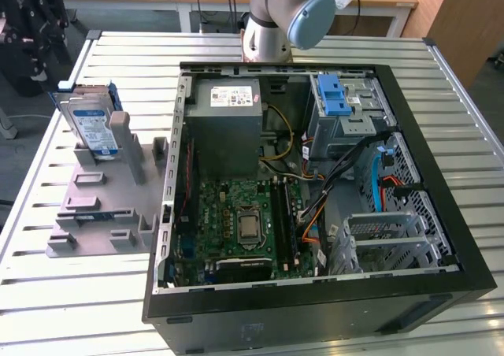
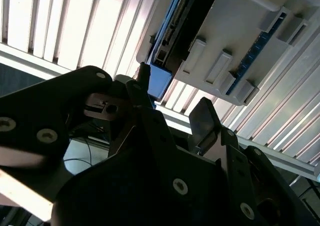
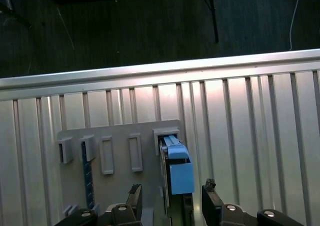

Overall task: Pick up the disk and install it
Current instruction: 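Pick up the disk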

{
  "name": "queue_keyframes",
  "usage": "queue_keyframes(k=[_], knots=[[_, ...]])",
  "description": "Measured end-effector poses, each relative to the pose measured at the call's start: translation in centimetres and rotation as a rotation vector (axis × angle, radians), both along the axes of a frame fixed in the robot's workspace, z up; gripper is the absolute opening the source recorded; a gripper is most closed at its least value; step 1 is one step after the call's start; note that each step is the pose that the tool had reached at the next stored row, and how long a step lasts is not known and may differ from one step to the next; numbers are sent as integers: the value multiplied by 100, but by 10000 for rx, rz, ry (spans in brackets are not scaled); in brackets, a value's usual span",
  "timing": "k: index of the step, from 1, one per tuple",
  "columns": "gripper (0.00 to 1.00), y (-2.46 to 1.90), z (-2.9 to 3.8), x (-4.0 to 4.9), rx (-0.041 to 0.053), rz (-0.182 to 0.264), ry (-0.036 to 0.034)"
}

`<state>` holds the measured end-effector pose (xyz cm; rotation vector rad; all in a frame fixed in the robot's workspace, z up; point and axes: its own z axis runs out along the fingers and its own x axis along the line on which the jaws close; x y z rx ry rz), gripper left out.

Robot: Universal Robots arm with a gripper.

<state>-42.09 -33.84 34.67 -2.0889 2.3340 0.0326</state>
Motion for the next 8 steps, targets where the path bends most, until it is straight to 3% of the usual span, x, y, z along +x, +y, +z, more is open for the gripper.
queue_keyframes(k=[3,6,8], knots=[[59,0,-50,-4,15,104,-7],[59,1,-91,-16,108,203,-11],[59,0,-115,-17,113,456,-11]])
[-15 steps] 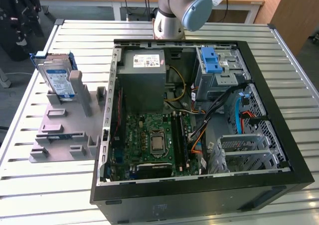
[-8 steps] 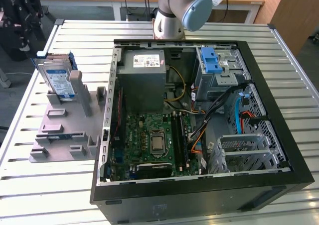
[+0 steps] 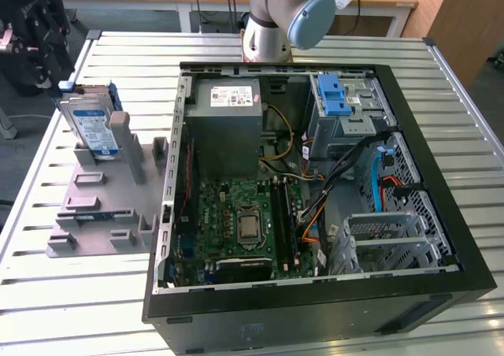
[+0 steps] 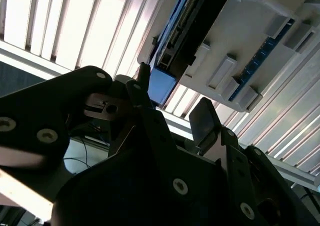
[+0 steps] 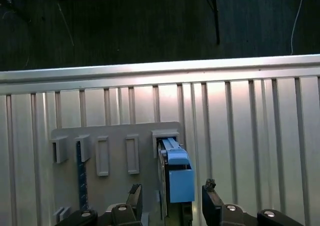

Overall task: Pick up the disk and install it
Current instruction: 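Pick up the disk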

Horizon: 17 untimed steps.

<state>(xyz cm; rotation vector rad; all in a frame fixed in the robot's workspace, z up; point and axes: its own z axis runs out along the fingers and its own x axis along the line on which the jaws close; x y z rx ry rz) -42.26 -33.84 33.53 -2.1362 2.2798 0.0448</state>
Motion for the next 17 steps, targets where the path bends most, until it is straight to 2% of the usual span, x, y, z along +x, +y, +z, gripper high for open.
queue_keyframes(k=[2,7,12,17], knots=[[59,0,-18,-3,0,182,1],[59,11,-89,-22,-27,181,2],[59,44,-124,-39,-28,181,3],[59,58,-196,-78,-45,192,-50]])
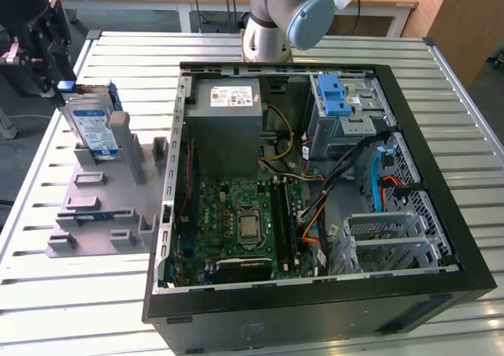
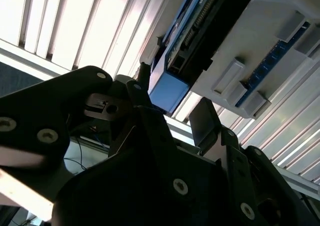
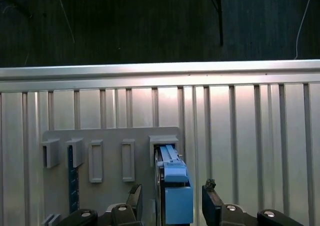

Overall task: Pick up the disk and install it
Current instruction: 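Pick up the disk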

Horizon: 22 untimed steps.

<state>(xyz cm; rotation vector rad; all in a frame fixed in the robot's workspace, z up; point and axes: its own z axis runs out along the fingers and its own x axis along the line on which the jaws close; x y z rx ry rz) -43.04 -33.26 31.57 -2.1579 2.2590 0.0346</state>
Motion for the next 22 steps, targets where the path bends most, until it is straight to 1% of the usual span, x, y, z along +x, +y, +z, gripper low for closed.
queue_keyframes(k=[1,8,11,15,16,18,22], knots=[[59,0,-15,-1,-4,5,-8],[59,14,-117,-2,-26,18,-8],[59,15,-149,-1,-29,18,-7],[57,15,-156,-2,-32,17,-5],[51,15,-156,-2,-32,17,-6],[51,15,-158,-2,-32,18,-6],[51,15,-185,-2,-31,19,-8]])
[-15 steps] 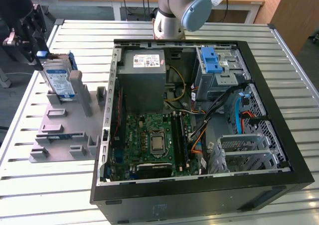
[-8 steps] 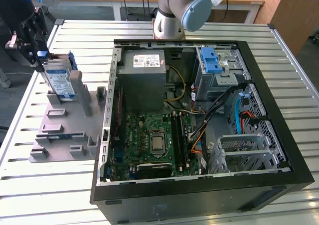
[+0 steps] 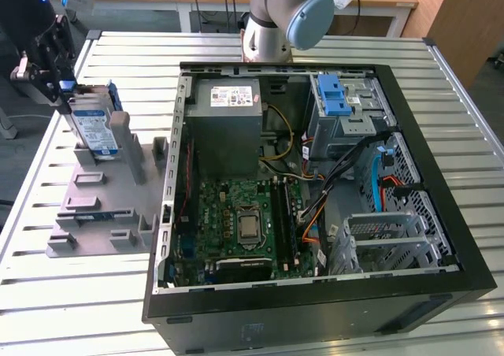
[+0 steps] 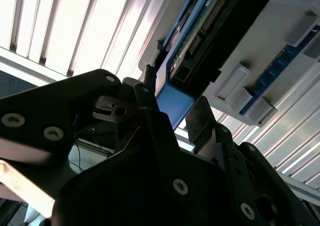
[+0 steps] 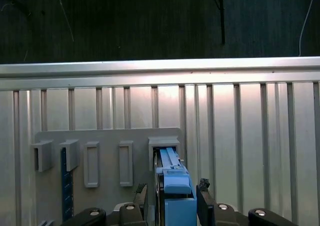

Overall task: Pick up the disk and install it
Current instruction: 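Pick up the disk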

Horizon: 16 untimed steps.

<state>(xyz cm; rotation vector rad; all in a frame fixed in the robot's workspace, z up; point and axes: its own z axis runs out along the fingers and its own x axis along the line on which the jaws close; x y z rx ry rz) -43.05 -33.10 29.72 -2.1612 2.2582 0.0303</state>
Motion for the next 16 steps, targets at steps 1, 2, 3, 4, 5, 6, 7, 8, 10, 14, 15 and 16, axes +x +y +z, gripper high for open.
queue_keyframes(k=[1,2,3,4,5,6,7,8,10,14,15,16], knots=[[51,2,-8,0,0,2,0],[51,6,-13,-1,-1,5,1],[51,9,-18,0,-1,7,1],[51,12,-22,0,-1,8,1],[51,16,-27,0,-1,8,1],[51,18,-31,0,-1,8,1],[51,18,-33,0,-1,9,2],[51,18,-35,0,-1,9,2],[51,19,-44,0,1,8,-2],[51,19,-72,0,-10,8,1],[51,19,-79,0,-11,8,0],[51,19,-83,0,-13,8,1]])
